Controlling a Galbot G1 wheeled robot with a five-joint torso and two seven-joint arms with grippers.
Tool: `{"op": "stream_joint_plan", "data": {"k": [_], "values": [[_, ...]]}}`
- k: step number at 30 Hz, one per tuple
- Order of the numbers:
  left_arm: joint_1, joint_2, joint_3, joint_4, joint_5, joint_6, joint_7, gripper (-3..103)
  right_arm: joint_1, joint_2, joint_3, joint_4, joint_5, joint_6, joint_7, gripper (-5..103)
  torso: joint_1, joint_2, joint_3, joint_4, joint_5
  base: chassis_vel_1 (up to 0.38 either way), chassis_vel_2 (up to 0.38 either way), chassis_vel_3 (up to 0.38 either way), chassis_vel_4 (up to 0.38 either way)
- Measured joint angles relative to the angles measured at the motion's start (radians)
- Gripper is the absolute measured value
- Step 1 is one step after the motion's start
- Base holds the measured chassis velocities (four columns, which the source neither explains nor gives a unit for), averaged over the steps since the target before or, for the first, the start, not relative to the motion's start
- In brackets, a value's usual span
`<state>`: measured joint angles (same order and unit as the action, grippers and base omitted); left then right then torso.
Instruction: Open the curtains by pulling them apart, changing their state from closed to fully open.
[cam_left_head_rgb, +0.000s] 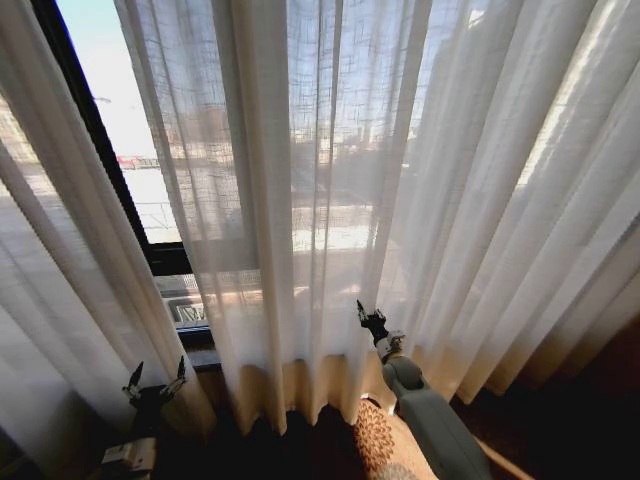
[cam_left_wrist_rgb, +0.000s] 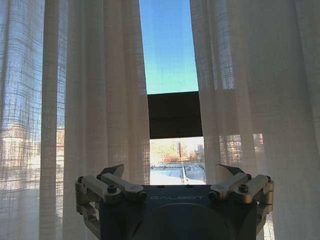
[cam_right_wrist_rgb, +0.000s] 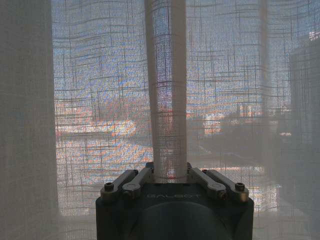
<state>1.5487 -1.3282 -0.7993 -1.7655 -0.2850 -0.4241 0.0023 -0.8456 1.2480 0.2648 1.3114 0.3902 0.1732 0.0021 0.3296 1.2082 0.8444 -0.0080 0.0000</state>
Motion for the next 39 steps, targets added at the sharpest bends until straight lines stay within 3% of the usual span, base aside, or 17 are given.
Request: {"op": "stream_joint_plan", "data": {"k": [1, 5, 9, 18, 39], "values": [[0.0, 0.0, 0.0, 0.0, 0.0, 0.0, 0.0, 100, 0.0, 0.0, 0.0, 0.0, 0.0, 0.0, 0.0, 25, 0.0, 0.0, 0.0, 0.0, 0.0, 0.0, 0.0, 0.0, 0.0], [0.0, 0.0, 0.0, 0.0, 0.0, 0.0, 0.0, 100, -0.015, -0.004, 0.012, 0.009, 0.003, 0.013, -0.022, 4, 0.0, 0.0, 0.0, 0.0, 0.0, 0.0, 0.0, 0.0, 0.0], [0.0, 0.0, 0.0, 0.0, 0.0, 0.0, 0.0, 100, -0.023, -0.007, 0.019, 0.015, -0.017, 0.012, -0.029, 1, 0.0, 0.0, 0.0, -0.0001, -0.0001, 0.0, 0.0, 0.0, 0.0], [0.0, 0.0, 0.0, 0.0, 0.0, 0.0, 0.0, 100, -0.044, -0.015, 0.034, 0.016, 0.006, 0.023, -0.096, 0, 0.0, 0.0, 0.0, 0.0, 0.0, 0.0, 0.0, 0.0, 0.0], [0.0, 0.0, 0.0, 0.0, 0.0, 0.0, 0.0, 100, -0.054, -0.029, 0.061, 0.016, 0.032, 0.019, -0.086, 0, 0.0, 0.0, 0.0, 0.0, 0.0001, -0.143, -0.133, 0.138, 0.133]]}}
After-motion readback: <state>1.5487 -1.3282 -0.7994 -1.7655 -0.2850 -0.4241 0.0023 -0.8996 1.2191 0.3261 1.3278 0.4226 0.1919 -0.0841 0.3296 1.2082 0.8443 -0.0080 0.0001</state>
